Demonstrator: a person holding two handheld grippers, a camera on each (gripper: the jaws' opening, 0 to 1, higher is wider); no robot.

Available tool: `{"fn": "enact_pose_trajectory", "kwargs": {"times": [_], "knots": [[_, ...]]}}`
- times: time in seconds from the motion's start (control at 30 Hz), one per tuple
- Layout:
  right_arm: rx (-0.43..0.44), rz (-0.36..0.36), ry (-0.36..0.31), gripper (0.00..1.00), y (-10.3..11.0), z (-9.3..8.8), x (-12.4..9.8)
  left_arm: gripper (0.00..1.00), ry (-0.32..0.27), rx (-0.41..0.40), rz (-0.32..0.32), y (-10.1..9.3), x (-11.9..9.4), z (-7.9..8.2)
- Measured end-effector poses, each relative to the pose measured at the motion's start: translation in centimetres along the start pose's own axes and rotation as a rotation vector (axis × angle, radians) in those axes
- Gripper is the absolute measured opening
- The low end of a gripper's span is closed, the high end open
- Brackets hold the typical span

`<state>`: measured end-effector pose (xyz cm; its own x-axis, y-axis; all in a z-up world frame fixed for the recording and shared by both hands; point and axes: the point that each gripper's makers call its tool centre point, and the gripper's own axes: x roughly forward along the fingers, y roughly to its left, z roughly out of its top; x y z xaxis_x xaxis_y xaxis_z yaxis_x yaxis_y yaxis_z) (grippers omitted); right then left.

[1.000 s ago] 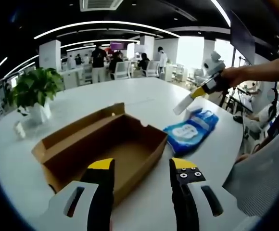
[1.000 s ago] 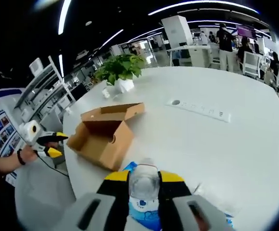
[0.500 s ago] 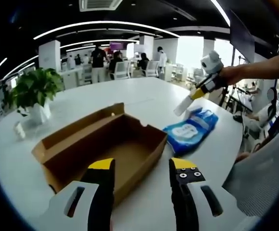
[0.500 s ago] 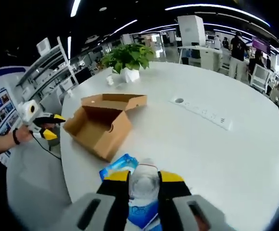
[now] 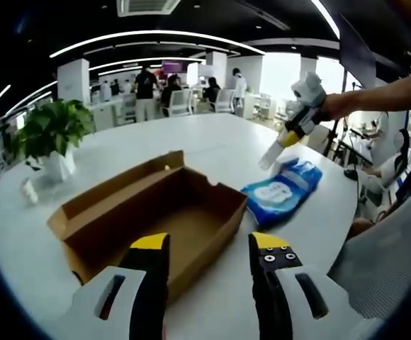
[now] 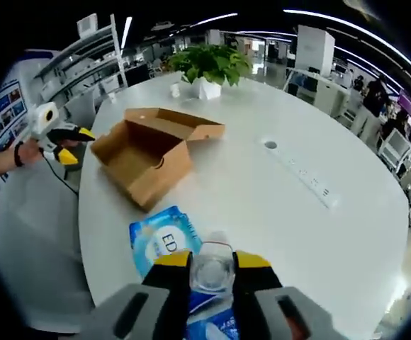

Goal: Operate the shoe box by opening the lid, removing the specified soft item, and placing it in the target area until the item is outside and the box remains undamaged.

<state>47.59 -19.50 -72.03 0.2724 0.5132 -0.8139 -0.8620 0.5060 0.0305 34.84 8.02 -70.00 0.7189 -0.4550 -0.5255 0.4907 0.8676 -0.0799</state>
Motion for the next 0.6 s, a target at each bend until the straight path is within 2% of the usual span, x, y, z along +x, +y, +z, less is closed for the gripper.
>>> {"fn": "enact_pose_trajectory", "kwargs": {"times": [0.37,0.6], "knots": [[-0.236,-0.009,0.148,0.18,-1.1,-1.7,0.6,0.45,0.001,0.002,-0.002,0.0,0.0,-0.1],[-0.291,0.006,0.197,0.18,-1.4,-2.8,1.2,0.45,0.006,0.007,-0.003,-0.1,0.0,-0.2]]}}
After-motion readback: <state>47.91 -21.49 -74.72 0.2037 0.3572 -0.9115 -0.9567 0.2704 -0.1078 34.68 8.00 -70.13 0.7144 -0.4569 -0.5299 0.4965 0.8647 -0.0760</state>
